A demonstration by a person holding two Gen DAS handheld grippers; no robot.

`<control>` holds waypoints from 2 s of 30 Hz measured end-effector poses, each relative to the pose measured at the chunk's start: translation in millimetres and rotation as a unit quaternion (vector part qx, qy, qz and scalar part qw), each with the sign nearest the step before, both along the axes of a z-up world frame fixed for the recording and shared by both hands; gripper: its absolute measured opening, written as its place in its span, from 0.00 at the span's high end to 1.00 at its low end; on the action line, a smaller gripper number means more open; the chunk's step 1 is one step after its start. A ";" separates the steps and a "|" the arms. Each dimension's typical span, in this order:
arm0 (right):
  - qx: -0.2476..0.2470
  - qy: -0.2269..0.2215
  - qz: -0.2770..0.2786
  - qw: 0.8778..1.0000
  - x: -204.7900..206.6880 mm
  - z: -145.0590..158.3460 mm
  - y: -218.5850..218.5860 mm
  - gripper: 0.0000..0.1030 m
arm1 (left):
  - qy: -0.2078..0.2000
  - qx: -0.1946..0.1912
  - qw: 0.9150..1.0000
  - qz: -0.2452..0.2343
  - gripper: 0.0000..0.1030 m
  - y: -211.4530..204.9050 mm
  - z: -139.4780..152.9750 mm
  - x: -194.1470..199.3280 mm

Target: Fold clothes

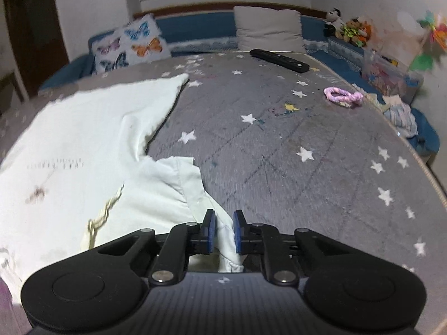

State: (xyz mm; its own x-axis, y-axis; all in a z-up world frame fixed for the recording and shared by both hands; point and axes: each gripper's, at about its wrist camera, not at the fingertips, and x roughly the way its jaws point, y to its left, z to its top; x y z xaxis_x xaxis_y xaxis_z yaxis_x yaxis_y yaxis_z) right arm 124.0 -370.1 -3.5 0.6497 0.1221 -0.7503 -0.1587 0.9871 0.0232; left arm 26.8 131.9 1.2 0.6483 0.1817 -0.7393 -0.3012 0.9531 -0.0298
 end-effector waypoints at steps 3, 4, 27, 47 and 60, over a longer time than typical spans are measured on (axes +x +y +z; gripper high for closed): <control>-0.015 0.006 0.008 1.000 -5.0 7.2 2.2 0.86 | -0.001 0.004 1.000 0.000 0.80 -0.3 2.3 -1.1; -0.016 0.005 0.012 1.000 -6.8 10.8 2.4 0.84 | -0.002 0.007 1.000 0.000 0.78 -0.4 4.1 -1.2; 0.070 0.004 0.086 0.994 95.2 1.7 77.1 0.76 | -0.035 0.016 0.995 -0.089 0.11 -52.3 6.3 65.5; 0.023 -0.021 0.067 0.997 104.7 -0.2 77.9 0.87 | -0.046 0.033 0.991 -0.119 0.00 -60.7 -30.4 63.2; 0.021 -0.016 0.119 0.993 133.0 -7.5 113.8 0.68 | -0.057 0.034 0.991 -0.115 0.00 -61.4 -32.2 60.4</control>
